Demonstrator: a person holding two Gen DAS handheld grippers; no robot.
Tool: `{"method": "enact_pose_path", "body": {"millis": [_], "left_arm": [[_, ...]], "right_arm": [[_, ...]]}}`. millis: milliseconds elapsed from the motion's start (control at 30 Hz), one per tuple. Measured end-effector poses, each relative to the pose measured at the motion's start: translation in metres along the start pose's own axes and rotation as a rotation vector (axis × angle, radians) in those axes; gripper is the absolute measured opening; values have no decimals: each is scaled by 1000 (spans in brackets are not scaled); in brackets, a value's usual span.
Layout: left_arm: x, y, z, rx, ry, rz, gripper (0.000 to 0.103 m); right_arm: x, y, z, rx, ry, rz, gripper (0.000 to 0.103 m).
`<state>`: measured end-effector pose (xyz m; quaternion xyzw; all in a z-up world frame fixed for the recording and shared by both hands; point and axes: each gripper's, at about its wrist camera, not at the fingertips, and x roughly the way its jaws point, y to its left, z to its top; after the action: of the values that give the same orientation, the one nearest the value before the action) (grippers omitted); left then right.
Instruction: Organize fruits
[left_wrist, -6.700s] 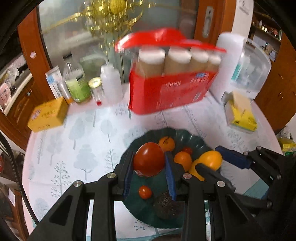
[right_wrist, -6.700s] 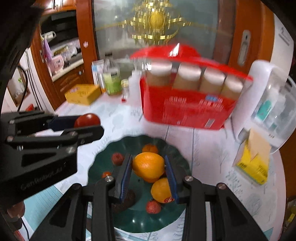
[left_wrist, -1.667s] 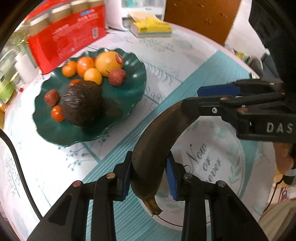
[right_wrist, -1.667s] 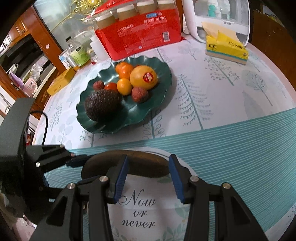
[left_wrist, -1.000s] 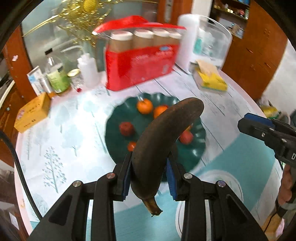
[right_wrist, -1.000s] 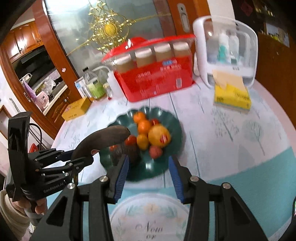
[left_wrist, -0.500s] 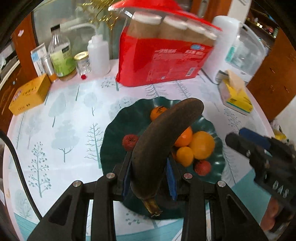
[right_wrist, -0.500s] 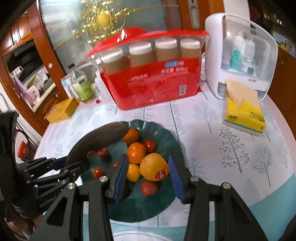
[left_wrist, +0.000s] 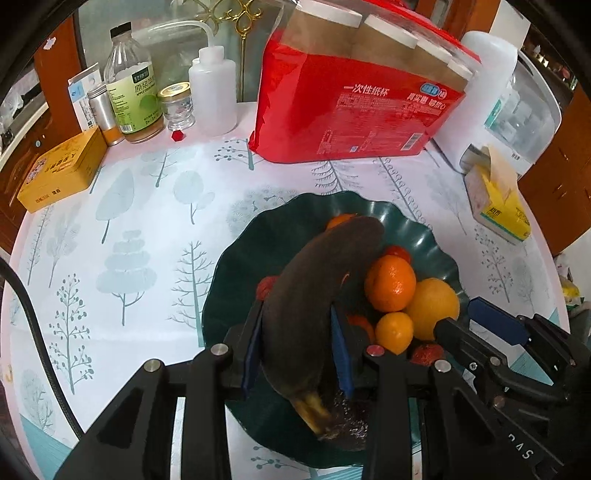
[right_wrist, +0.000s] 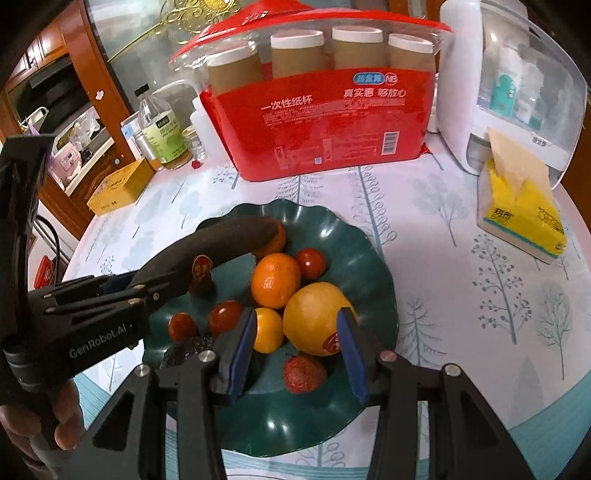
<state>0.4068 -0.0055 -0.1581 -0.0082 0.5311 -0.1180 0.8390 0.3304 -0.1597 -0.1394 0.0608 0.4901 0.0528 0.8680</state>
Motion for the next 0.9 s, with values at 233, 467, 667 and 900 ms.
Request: {"method": "enact_pose_path", "body": {"millis": [233, 467, 667, 900], "left_arm": [[-22, -3, -3, 18, -62, 5, 73], [-43, -6, -12, 39, -77, 24, 77], [-65, -6, -25, 32, -93, 23, 85], [-94, -8, -50, 28, -106, 26, 91]], "right_arm": [[1, 4, -3, -10, 11, 10, 45], [-10, 12, -7, -22, 5, 16, 45], [-27, 19, -11, -30, -13, 17, 45], [-51, 27, -28, -32, -20, 16, 45]]}}
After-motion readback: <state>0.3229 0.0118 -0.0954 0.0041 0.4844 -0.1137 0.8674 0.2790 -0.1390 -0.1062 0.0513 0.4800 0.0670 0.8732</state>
